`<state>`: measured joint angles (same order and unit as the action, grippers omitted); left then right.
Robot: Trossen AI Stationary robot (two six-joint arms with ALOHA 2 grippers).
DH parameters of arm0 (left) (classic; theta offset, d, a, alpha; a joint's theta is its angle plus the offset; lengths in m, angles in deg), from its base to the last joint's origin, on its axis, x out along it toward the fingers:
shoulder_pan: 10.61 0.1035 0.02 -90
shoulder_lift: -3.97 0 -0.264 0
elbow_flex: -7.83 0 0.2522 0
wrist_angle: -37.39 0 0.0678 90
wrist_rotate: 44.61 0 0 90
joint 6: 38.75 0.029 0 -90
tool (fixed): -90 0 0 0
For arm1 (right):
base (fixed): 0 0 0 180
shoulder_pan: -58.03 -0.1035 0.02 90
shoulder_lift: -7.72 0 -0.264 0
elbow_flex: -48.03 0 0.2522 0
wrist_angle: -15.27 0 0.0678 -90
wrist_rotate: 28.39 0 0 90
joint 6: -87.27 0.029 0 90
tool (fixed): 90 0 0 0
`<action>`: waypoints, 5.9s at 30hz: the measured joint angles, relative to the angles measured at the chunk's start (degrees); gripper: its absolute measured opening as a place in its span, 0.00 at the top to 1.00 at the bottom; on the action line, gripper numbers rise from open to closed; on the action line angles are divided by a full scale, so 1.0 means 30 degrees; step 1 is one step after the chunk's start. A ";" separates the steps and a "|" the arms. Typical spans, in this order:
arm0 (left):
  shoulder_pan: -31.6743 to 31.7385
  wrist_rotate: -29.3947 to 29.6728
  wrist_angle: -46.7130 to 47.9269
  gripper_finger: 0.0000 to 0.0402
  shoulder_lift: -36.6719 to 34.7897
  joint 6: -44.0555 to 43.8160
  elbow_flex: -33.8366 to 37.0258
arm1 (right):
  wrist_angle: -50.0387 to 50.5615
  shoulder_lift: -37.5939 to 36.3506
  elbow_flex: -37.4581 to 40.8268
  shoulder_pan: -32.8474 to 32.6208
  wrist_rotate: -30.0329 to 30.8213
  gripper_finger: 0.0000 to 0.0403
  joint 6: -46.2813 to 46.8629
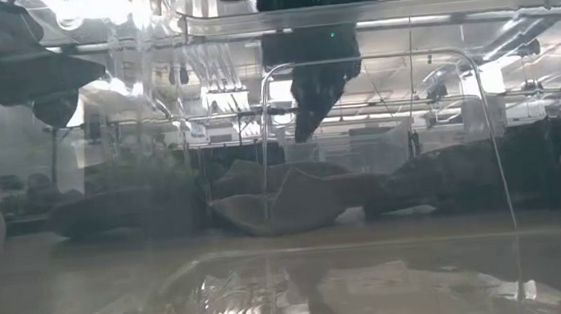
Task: Pick & Place hat
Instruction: Put the top brown cap into the top transparent bin
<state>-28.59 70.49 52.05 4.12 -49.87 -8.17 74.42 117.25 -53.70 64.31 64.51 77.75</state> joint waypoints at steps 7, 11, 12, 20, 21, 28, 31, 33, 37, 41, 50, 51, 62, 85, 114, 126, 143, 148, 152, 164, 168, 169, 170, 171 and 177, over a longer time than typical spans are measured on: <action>0.0007 0.0000 -0.0007 1.00 0.0036 0.0000 0.0003 | 0.1258 0.1933 -0.1409 0.0036 0.0415 0.52 -0.0402; 0.0000 0.0000 0.0000 1.00 0.0036 -0.0002 0.0004 | 0.1540 0.2290 -0.1544 0.0036 0.1362 0.52 -0.0513; 0.0002 0.0001 -0.0002 1.00 0.0036 -0.0005 0.0007 | 0.1536 0.2290 -0.1544 0.0036 0.1531 0.52 -0.0553; 0.0002 0.0002 -0.0004 1.00 0.0036 0.0000 0.0003 | 0.1305 0.2040 -0.1536 0.0173 0.2514 0.56 -0.1195; 0.0006 0.0000 0.0000 1.00 0.0036 -0.0006 0.0000 | 0.1297 0.2021 -0.1543 0.0211 0.2448 0.57 -0.1370; 0.0005 0.0003 -0.0005 1.00 0.0036 0.0000 0.0005 | 0.1239 0.2021 -0.1532 0.0340 0.1069 0.63 -0.1481; 0.0000 0.0000 0.0000 1.00 0.0036 0.0000 0.0007 | 0.1232 0.2021 -0.1529 0.0342 0.1027 0.67 -0.1487; 0.0002 0.0007 -0.0007 1.00 0.0036 -0.0002 0.0007 | 0.1212 0.2021 -0.1529 0.0350 0.1027 0.70 -0.1487; 0.0002 0.0000 -0.0007 1.00 0.0036 0.0000 0.0003 | 0.1221 0.2152 -0.1518 0.0350 0.1019 0.75 -0.1435; 0.0000 0.0000 -0.0007 1.00 0.0036 0.0000 0.0000 | 0.1173 0.2339 -0.1514 0.0344 0.1027 0.79 -0.1407; 0.0000 0.0007 -0.0001 1.00 0.0036 -0.0006 0.0007 | 0.1625 0.2443 -0.1500 0.0365 0.0965 0.87 -0.1415; 0.0000 0.0000 -0.0007 1.00 0.0036 0.0000 0.0007 | 0.1824 0.2443 -0.1500 0.0372 0.0932 0.89 -0.1415; 0.0004 0.0000 0.0000 1.00 0.0036 -0.0004 0.0004 | 0.3325 0.2425 -0.2172 0.0372 0.0857 0.98 -0.1069; 0.0000 0.0001 0.0000 1.00 0.0036 -0.0001 0.0001 | 1.0966 0.2261 -1.0917 0.0350 0.1023 0.98 -0.1470; 0.0000 0.0007 -0.0007 1.00 0.0075 0.0000 0.0004 | 1.4215 0.0120 -1.5547 0.0428 0.5218 0.98 -0.0620; 0.0000 0.0007 -0.0007 1.00 0.0087 0.0000 0.0001 | 1.2497 -0.1010 -1.5547 0.2244 0.6607 0.98 -0.1227; 0.0000 0.0007 -0.0006 1.00 0.0095 0.0000 0.0000 | 1.0667 -0.0923 -1.5532 0.5297 0.6462 0.98 -0.2894; 0.0000 0.0007 -0.0007 1.00 0.0095 -0.0003 0.0007 | 1.0627 -0.0937 -1.5532 0.5477 0.6290 0.98 -0.3298; 0.0000 0.0007 -0.0001 1.00 0.0095 -0.0001 0.0000 | 1.0703 -0.0937 -1.5533 0.5816 0.5505 0.98 -0.3293; 0.0001 0.0007 0.0000 1.00 0.0095 -0.0003 0.0007 | 1.1582 -0.0930 -1.5354 0.4983 -0.1929 0.85 0.0611; 0.0000 0.0007 0.0000 1.00 0.0095 -0.0001 0.0007 | 1.2589 -0.0923 -1.5027 0.3983 -0.0740 0.69 0.1010; 0.0000 0.0007 0.0000 1.00 0.0095 0.0000 0.0000 | 1.2967 -0.0923 -1.4847 0.3813 -0.0326 0.65 0.1306; 0.0000 0.0007 -0.0007 1.00 0.0095 0.0000 0.0000 | 1.3338 -0.0923 -1.4602 0.3663 0.0040 0.61 0.1704; 0.0000 0.0007 -0.0004 1.00 0.0095 -0.0006 0.0001 | 1.3712 -0.0923 -1.4319 0.3552 0.0147 0.57 0.2027; 0.0000 0.0007 -0.0001 1.00 0.0095 0.0000 0.0007 | 1.4774 -0.1037 -1.1832 0.2731 -0.0503 0.44 0.3662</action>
<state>-28.59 70.51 52.05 4.40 -49.87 -8.15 118.74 114.14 -89.19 72.50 63.00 88.74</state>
